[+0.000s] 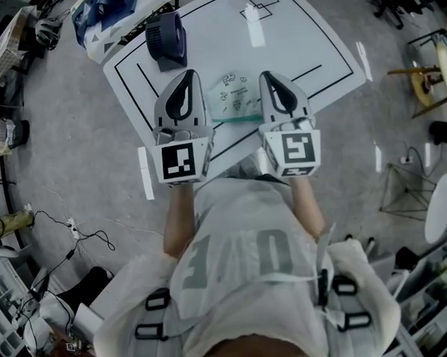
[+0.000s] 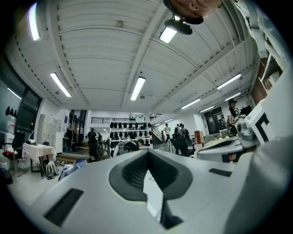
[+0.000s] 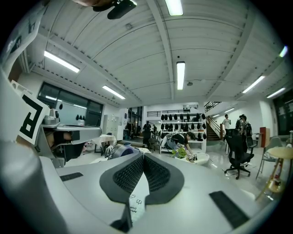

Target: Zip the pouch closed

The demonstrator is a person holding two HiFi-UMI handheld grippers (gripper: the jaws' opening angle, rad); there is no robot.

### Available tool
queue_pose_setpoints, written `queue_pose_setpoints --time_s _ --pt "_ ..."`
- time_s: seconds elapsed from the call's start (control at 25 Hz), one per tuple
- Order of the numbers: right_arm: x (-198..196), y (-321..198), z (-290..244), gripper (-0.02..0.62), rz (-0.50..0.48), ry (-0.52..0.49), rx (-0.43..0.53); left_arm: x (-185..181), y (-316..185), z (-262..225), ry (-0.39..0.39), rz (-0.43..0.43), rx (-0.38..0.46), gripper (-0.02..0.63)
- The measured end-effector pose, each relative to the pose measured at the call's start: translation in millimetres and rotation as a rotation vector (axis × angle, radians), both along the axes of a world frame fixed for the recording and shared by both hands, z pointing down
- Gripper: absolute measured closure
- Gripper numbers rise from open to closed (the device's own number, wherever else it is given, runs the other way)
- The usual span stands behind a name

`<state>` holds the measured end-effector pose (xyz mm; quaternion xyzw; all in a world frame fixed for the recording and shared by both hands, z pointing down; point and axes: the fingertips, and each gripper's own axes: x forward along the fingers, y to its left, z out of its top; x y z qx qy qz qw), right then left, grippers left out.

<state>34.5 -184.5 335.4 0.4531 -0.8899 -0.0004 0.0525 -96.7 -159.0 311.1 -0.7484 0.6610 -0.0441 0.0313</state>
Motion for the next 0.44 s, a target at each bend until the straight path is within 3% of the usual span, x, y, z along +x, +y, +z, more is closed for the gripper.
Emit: queue_pose_setpoints --time_s 0.44 --pt "3.8 2.7 5.8 0.586 -0.013 0.032 -0.002 -10.1 1.6 5.2 0.017 -0.032 -0.010 0.598"
